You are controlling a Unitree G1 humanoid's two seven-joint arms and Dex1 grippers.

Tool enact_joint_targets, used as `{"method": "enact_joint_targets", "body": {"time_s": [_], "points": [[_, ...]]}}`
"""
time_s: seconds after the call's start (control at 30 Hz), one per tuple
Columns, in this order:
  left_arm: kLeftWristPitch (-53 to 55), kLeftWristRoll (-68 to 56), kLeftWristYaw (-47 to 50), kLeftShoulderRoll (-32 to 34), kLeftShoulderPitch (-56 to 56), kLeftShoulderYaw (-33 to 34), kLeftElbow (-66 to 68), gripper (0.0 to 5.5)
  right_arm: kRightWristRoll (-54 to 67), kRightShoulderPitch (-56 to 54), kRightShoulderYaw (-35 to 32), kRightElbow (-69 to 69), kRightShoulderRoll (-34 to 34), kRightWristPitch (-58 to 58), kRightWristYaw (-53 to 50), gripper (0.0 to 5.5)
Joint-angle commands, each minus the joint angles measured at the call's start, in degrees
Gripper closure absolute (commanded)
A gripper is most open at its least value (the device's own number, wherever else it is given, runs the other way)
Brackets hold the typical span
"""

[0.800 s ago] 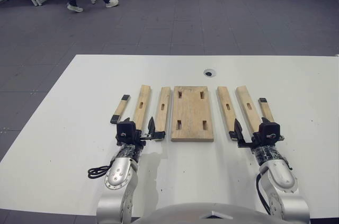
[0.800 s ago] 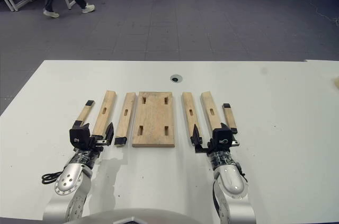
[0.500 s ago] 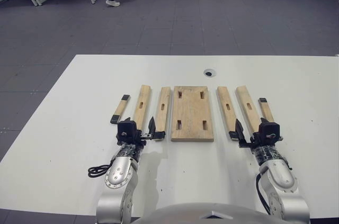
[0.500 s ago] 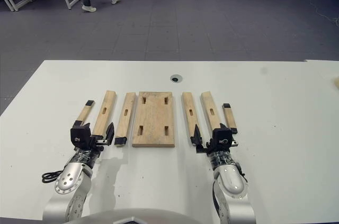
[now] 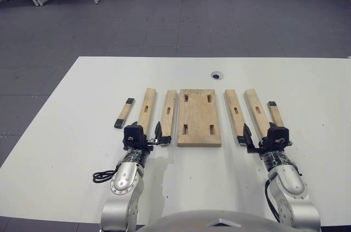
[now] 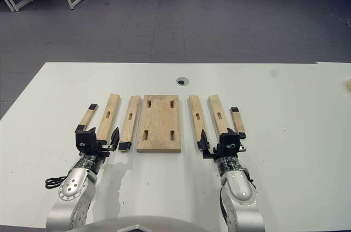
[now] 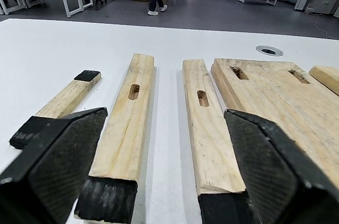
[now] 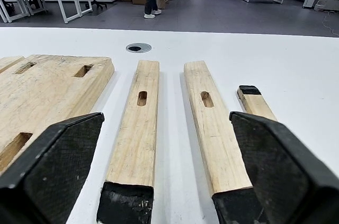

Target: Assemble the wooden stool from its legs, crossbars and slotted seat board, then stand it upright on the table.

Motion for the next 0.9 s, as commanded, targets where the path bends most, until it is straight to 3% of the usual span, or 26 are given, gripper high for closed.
{"method": "enact_joint_targets", "body": {"time_s": [0.03, 0.73, 0.9], "points": [[-0.42, 0.44, -0.76, 0.62, 0.93, -0.66, 0.38, 1.39, -0.44, 0.33, 0.43, -0.17, -0.49, 0.54, 0.27, 1.13], [0.8, -0.33, -0.22, 0.01, -1.19, 0.11, 0.88, 1.39, -0.67, -4.18, -1.68, 2.67, -2.2, 1.16, 0.89, 1.13], [0.55, -0.29, 0.27, -0.39, -1.38, -0.2, 1.28, 1.39, 3.79, -17.44, -13.33, 10.37, -9.29, 2.43, 3.17, 1.13]]}}
